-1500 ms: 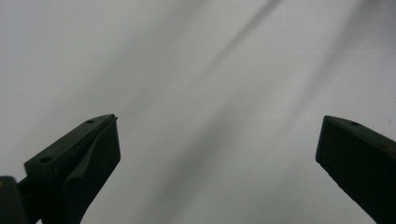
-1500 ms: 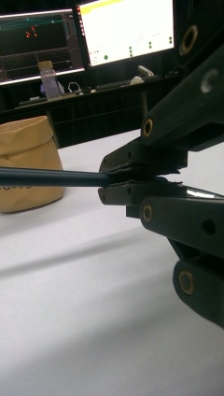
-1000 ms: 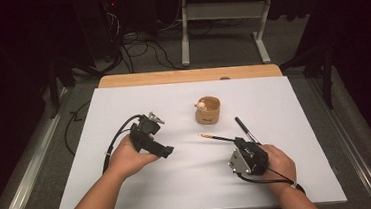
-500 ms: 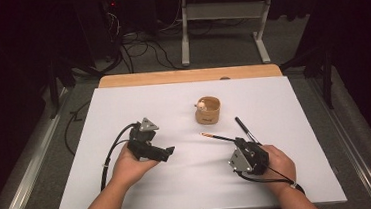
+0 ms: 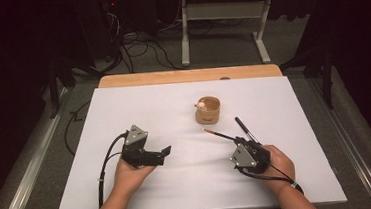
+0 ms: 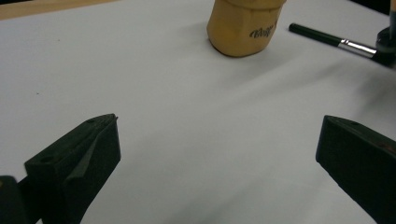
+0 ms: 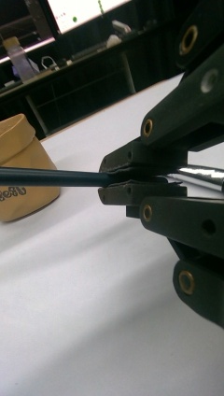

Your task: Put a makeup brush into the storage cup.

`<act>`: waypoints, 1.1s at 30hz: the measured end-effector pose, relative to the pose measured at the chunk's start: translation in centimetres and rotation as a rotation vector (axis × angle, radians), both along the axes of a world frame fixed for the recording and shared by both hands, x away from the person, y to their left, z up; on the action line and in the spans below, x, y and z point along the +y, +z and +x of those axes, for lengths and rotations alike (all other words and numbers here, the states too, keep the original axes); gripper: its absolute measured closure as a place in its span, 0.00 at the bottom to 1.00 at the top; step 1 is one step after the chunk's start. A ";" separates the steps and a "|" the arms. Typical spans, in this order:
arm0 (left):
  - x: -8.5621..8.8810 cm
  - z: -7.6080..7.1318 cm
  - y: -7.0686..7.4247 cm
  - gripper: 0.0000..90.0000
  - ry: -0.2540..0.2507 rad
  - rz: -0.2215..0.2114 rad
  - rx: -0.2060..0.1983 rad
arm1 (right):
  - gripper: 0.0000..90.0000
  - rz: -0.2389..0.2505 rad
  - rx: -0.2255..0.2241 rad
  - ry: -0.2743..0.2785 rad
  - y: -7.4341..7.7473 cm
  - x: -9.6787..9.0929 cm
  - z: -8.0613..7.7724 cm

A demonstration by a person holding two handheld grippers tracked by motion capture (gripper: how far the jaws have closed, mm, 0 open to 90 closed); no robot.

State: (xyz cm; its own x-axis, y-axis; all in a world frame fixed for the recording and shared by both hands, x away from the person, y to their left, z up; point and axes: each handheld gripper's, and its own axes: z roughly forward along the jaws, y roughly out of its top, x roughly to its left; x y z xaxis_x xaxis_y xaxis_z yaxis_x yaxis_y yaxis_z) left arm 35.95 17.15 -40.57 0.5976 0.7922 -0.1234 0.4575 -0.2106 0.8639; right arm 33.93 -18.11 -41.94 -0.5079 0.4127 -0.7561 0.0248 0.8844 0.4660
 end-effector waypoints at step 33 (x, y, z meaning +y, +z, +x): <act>-0.1 -1.3 0.0 0.01 -0.024 -0.072 -0.110 | 0.97 0.607 0.312 -0.009 1.4 -0.9 0.9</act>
State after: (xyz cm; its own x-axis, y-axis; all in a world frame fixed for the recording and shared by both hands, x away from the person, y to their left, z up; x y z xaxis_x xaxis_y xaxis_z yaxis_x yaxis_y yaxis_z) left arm 34.67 17.05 -40.58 0.6290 0.7692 -0.1123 0.3552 -0.1559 0.9217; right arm 34.78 -19.02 -40.56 -0.6594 0.7225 -0.2077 0.2448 0.4677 0.8493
